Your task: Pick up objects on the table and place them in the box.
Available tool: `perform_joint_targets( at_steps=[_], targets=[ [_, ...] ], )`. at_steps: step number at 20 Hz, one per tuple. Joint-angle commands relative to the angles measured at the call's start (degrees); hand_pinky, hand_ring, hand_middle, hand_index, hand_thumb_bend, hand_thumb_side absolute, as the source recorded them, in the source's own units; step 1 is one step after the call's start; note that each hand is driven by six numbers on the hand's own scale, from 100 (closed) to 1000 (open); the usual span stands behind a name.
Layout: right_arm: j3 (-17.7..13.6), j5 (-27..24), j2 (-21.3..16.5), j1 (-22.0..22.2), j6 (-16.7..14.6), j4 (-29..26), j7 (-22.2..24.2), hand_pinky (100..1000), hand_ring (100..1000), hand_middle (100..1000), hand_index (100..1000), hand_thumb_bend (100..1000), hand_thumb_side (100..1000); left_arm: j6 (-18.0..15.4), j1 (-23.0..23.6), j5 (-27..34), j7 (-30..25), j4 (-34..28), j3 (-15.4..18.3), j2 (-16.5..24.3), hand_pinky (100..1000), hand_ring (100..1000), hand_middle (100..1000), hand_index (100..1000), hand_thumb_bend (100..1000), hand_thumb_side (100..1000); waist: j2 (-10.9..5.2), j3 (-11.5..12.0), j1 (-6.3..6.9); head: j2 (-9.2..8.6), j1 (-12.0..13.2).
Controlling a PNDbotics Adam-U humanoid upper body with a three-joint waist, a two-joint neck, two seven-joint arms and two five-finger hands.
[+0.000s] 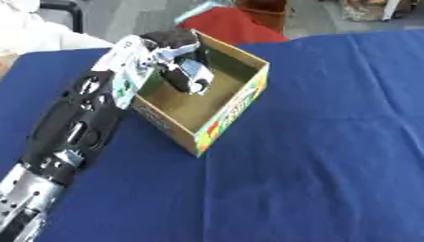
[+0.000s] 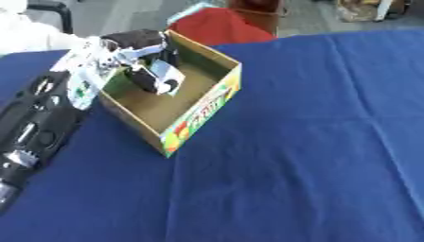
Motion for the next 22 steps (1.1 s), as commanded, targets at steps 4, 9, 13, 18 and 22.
perform_joint_targets(
  at_steps=[4, 9, 13, 18, 22],
  targets=[
    [-0.48, -0.26, -0.82, -0.4, 0.14, -1.16, 0.16, 675, 699, 841, 780, 100, 1000, -0.63, -0.72, -1.17, -0.34, -0.16, -0.22, 0.56, 631, 722, 743, 830, 324, 274, -1.11, 0.28, -0.28, -0.49, -0.13],
    [-0.55, -0.24, -0.93, -0.21, 0.2, -1.16, 0.11, 676, 698, 842, 780, 100, 1000, -1.07, -0.58, -2.79, -1.3, -0.67, -0.09, 0.93, 818, 886, 836, 881, 508, 317, -1.23, 0.5, -0.27, -0.34, -0.41],
    [-0.53, -0.25, -0.95, -0.18, 0.21, -1.16, 0.15, 676, 698, 841, 780, 100, 1000, -1.75, -0.57, -5.21, -1.76, -1.2, 0.13, 1.18, 888, 934, 867, 914, 615, 366, -1.32, 0.68, -0.29, -0.2, -0.65],
    [-0.55, -0.24, -0.94, -0.08, 0.25, -1.16, 0.14, 676, 699, 841, 780, 100, 1000, -1.58, -0.58, -5.49, -0.95, -2.18, 0.78, 1.33, 859, 911, 835, 905, 544, 380, -1.5, 0.86, -0.44, 0.06, -0.78],
    [-0.58, -0.21, -0.99, 0.0, 0.25, -1.16, 0.09, 677, 699, 840, 780, 100, 1000, -0.73, -0.58, -3.3, 0.91, -4.85, 1.23, 1.96, 812, 861, 787, 875, 461, 393, -1.83, 1.1, -0.5, 0.29, -0.93]
  ],
)
